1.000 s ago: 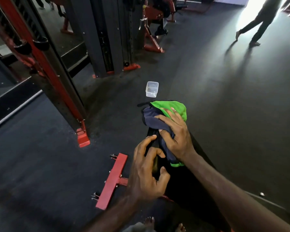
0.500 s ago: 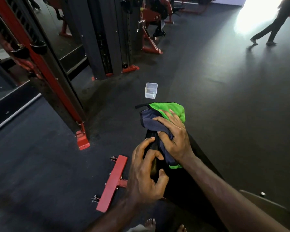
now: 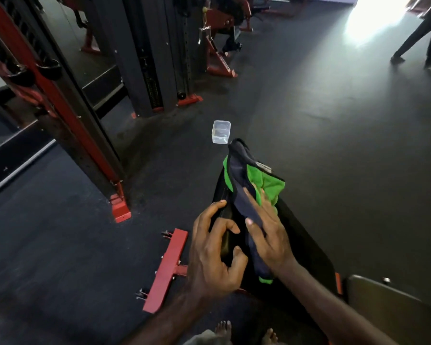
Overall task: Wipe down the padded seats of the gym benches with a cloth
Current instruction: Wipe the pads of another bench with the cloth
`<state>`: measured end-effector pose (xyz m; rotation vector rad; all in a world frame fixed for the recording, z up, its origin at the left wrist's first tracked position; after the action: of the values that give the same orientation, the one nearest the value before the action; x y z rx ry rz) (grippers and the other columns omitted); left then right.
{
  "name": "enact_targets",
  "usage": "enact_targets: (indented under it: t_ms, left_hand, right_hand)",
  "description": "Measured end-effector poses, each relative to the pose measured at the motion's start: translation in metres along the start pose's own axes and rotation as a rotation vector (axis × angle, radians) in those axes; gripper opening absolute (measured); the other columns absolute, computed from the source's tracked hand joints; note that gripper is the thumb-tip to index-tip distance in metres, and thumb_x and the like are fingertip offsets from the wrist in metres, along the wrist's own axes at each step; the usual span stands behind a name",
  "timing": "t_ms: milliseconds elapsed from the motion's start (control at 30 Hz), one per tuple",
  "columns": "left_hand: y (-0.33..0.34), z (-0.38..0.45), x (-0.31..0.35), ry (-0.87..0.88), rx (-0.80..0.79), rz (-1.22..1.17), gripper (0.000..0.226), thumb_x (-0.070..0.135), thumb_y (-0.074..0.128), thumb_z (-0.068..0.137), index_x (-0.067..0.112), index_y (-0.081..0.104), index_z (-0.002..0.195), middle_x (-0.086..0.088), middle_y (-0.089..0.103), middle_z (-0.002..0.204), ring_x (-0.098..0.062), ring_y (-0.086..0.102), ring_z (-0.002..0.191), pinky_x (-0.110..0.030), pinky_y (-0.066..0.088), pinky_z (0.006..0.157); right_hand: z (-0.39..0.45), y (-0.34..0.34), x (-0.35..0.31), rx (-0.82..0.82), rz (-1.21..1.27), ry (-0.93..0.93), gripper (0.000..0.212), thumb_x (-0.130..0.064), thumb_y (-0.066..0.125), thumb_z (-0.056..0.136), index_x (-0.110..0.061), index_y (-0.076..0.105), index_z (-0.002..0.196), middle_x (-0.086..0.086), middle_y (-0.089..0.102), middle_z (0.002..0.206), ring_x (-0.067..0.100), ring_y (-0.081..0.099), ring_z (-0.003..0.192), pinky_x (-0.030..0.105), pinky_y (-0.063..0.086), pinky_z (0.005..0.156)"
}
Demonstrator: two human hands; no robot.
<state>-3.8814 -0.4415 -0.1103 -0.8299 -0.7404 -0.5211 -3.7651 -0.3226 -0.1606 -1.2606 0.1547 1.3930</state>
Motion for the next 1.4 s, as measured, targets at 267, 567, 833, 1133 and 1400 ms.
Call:
enact_targets:
  t_ms: [267,567,833,1133,1400]
  left_hand:
    - [0.003,0.001,-0.001,-0.027,-0.048,0.012,0.062,0.013,0.072,0.069,0.012,0.063,0.131,-0.004,0.037,0.161,-0.022,0.031,0.152,-0.041,0.032,0.121]
    - [0.004,0.0,-0.005,-0.034,-0.068,0.01,0.066,0.012,0.072,0.072,0.014,0.06,0.138,-0.001,0.033,0.165,-0.022,0.025,0.155,-0.04,0.028,0.124]
    - [0.004,0.0,-0.003,-0.033,-0.071,-0.007,0.063,0.012,0.071,0.073,0.014,0.062,0.135,-0.002,0.035,0.163,-0.022,0.026,0.154,-0.039,0.029,0.123]
    - [0.004,-0.001,-0.006,-0.034,-0.081,-0.007,0.062,0.015,0.07,0.075,0.014,0.061,0.136,-0.002,0.035,0.164,-0.021,0.025,0.155,-0.04,0.03,0.123]
    - [0.005,-0.001,-0.006,-0.024,-0.078,0.008,0.062,0.014,0.07,0.074,0.014,0.062,0.135,-0.003,0.036,0.163,-0.022,0.027,0.154,-0.045,0.032,0.122]
  right_hand:
    - [-0.025,0.005,0.001,0.028,0.072,0.208,0.061,-0.05,0.04,0.105,-0.016,0.041,0.156,0.007,0.037,0.164,0.023,0.028,0.155,0.049,0.024,0.126]
    - [-0.05,0.003,0.025,0.11,0.133,0.443,0.067,-0.058,0.042,0.096,-0.02,0.044,0.152,0.012,0.045,0.158,0.026,0.038,0.15,0.049,0.031,0.123]
    - [-0.075,0.003,0.037,0.174,0.176,0.562,0.042,-0.056,0.044,0.096,-0.041,0.05,0.135,0.007,0.057,0.146,0.027,0.049,0.141,0.046,0.041,0.115]
    - [-0.09,-0.003,0.038,0.204,0.121,0.445,0.048,-0.053,0.043,0.098,-0.042,0.044,0.144,-0.005,0.046,0.157,0.019,0.038,0.149,0.054,0.032,0.121]
    - [-0.095,0.008,0.024,0.176,0.042,0.34,0.061,-0.059,0.037,0.106,-0.019,0.045,0.151,0.01,0.048,0.156,0.025,0.037,0.151,0.059,0.03,0.121]
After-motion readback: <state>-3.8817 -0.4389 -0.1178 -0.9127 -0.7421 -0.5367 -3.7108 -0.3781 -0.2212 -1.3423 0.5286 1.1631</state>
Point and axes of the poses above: each hand's wrist, its own z-axis towards the middle knuckle, its own y-axis out of the palm, x = y × z, the point moved 5 cm from there along z, towards the middle knuckle
